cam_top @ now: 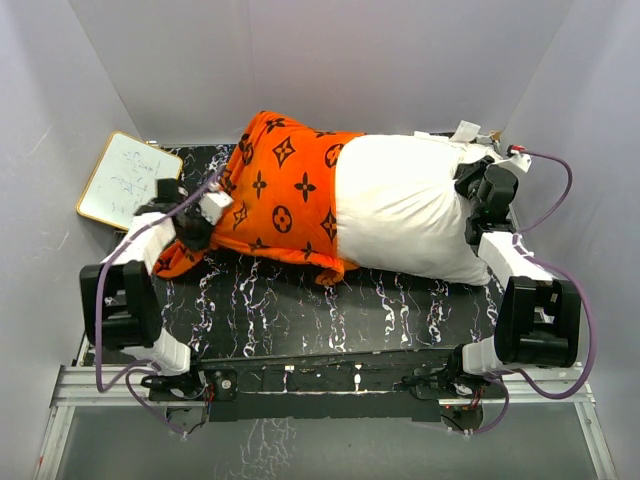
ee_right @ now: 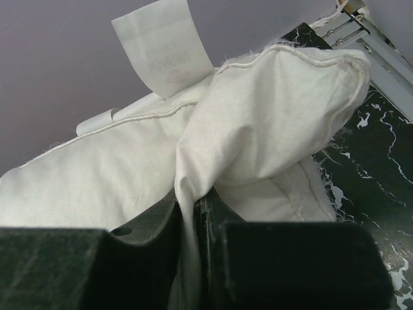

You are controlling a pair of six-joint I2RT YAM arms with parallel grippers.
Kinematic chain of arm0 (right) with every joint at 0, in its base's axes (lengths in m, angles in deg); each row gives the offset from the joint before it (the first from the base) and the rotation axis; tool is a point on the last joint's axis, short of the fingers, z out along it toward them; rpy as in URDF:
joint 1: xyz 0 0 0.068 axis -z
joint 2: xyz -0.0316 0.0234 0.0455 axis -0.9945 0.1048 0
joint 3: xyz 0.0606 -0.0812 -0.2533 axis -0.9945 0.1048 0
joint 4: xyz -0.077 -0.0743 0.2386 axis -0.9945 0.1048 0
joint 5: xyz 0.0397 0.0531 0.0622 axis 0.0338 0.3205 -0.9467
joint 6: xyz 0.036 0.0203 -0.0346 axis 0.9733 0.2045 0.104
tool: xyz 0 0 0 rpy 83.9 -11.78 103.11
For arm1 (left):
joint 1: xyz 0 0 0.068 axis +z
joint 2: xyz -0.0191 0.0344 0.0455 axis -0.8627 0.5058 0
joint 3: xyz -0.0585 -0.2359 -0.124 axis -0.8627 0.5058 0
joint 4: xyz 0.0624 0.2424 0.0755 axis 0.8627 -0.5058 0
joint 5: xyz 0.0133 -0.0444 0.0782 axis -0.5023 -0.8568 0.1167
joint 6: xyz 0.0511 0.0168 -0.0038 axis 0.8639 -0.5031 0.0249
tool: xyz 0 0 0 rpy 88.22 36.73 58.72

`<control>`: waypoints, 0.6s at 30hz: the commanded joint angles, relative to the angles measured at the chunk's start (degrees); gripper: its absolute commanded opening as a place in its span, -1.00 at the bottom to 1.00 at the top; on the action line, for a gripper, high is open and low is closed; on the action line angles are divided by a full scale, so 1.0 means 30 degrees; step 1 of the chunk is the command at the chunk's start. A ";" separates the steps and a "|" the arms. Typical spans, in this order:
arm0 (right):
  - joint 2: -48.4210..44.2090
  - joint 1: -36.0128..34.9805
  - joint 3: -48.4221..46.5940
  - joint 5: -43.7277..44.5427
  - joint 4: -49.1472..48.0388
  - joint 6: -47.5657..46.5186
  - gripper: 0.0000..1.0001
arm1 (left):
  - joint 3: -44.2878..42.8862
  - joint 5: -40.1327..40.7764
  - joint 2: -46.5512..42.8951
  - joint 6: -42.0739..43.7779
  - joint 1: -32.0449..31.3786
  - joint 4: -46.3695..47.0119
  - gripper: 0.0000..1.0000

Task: Remove the pillowcase from the pillow
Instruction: Remove the pillow from the pillowcase.

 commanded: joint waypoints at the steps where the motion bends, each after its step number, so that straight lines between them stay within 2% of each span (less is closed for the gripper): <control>1: 0.0612 0.0575 -0.0051 0.1187 0.1967 0.0360 -0.83 | -0.3850 -0.1002 -0.3472 -0.0209 0.3630 -0.1717 -1.00; 4: 0.0658 0.0841 0.0083 0.1279 0.1735 0.0467 -0.83 | -0.7327 -0.2457 -0.3665 -0.0395 0.5986 -0.3463 -1.00; 6: 0.0519 0.0745 -0.0352 0.0831 0.2064 -0.0198 -0.77 | -0.9325 -0.3144 -0.3581 -0.0496 0.6400 -0.4530 -1.00; 9: -0.0126 0.0256 -0.0836 0.1695 0.2819 -0.1117 -0.10 | -1.1789 -0.4313 -0.3352 -0.1686 0.6390 -0.5187 -1.00; 10: -0.0657 0.0208 -0.0833 0.1824 0.3052 -0.1286 0.19 | -1.2698 -0.4980 -0.3097 -0.2265 0.6328 -0.5586 -1.00; 11: -0.1179 0.0140 -0.0683 0.1870 0.3297 -0.1369 0.70 | -1.3628 -0.5492 -0.2791 -0.2711 0.6115 -0.6144 -1.00; 12: -0.1856 0.0127 -0.0158 0.1791 0.3394 -0.1409 0.94 | -1.4425 -0.5662 -0.2485 -0.3093 0.5726 -0.6731 -1.00; 16: -0.4875 0.0016 0.2300 0.1325 0.3335 -0.1017 0.97 | -1.5598 -0.4689 -0.2274 -0.3700 0.3449 -0.7663 -1.00; 18: -0.5912 -0.0174 0.2806 -0.0277 0.4157 -0.0706 0.97 | -1.5703 -0.3610 -0.2461 -0.3856 0.1960 -0.7652 -1.00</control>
